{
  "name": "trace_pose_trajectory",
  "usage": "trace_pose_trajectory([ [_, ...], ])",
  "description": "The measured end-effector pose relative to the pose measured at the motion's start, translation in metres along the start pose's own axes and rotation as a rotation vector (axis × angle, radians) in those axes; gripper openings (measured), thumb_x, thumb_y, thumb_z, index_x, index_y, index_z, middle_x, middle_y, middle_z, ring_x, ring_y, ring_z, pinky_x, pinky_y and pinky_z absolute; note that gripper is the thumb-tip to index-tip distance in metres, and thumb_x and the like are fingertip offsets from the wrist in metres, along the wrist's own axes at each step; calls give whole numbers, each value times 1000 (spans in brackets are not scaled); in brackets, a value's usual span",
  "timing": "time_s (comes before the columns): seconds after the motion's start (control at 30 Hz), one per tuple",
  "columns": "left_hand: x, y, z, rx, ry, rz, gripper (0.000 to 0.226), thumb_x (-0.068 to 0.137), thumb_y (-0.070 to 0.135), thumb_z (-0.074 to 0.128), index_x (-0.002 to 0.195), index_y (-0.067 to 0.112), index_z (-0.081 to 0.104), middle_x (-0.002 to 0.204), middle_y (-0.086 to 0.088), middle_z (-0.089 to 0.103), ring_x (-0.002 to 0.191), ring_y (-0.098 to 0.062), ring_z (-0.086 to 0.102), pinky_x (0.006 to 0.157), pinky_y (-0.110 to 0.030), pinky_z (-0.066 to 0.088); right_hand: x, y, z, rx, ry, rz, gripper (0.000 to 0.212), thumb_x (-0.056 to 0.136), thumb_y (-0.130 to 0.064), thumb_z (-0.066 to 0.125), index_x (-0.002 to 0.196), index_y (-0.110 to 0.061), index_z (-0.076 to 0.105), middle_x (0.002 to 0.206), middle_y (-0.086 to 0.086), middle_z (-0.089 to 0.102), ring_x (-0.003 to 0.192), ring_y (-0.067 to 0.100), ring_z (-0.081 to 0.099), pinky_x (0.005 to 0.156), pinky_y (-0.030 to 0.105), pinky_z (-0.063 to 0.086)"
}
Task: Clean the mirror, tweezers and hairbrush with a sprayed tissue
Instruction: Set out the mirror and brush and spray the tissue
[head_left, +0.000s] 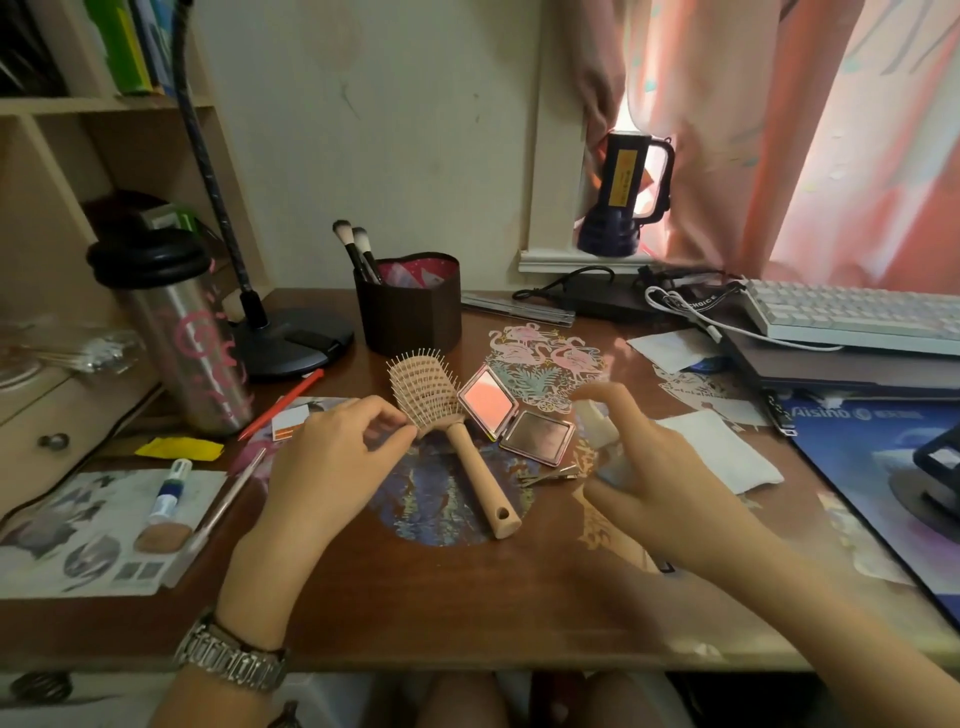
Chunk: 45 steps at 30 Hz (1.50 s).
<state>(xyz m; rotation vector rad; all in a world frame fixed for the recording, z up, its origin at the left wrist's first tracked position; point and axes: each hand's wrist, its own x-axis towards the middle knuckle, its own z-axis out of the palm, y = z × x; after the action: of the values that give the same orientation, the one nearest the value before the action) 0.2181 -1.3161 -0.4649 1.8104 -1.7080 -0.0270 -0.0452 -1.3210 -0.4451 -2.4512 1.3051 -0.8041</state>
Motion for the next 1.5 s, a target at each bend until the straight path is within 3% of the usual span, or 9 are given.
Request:
trace_pose_trajectory([
  [0.23,-6,-9,-9,38,12,2,17,84,41,60,94,28,65,87,14,57,79,-2,55,60,-16,42,6,-32,8,25,-142,-75,56,82,-15,58,124,-36,27,91,-11,56,78,15,59,71,36,52],
  [0.43,-13,-16,-12,30,27,-24,17,83,40,62,92,26,67,86,11,64,79,-4,58,64,-24,49,1,-33,16,2,-196,-74,46,85,-24,57,119,-35,28,73,-20,46,69,1,52,57,15,41],
  [0.63,-13,-13,-10,40,16,-18,18,83,42,62,92,27,66,86,11,65,79,-4,58,64,-25,50,-1,-28,18,41,-197,-53,50,83,-21,58,120,-36,27,89,-8,61,76,9,58,64,26,48],
  [0.9,3,4,-4,48,-37,9,18,85,40,60,96,27,65,89,12,60,79,-3,54,55,-15,35,16,-2,-7,22,35,-15,54,82,-21,62,122,-35,29,76,-3,61,63,12,57,60,36,48],
  [1.0,17,13,2,28,-48,33,20,84,42,59,97,28,64,93,10,62,81,-4,55,61,-20,45,29,8,-24,65,155,5,55,85,-21,63,126,-31,27,73,9,61,53,13,56,55,41,52],
  [1.13,35,35,12,2,-64,50,15,83,43,60,93,32,63,91,14,57,82,-6,54,69,-30,51,48,30,-37,164,204,104,60,86,-12,58,130,-34,22,87,16,60,67,33,63,65,53,54],
  [1.27,52,56,22,-33,-69,76,15,84,46,58,91,34,64,92,14,61,85,-9,57,72,-34,52,66,62,-47,191,238,167,59,90,-9,53,131,-33,19,93,19,60,69,24,61,64,33,49],
  [1.4,67,78,37,-62,-83,124,19,84,47,57,95,34,64,95,17,61,84,-4,55,65,-24,44,82,91,-56,173,293,215,60,88,-15,60,128,-35,19,94,10,63,77,27,65,77,46,55],
  [1.5,75,89,50,-76,-108,143,19,84,47,58,95,34,65,97,17,62,86,-5,57,65,-26,47,89,105,-59,238,294,260,67,85,-11,64,132,-27,19,98,4,55,86,26,63,77,41,54],
])
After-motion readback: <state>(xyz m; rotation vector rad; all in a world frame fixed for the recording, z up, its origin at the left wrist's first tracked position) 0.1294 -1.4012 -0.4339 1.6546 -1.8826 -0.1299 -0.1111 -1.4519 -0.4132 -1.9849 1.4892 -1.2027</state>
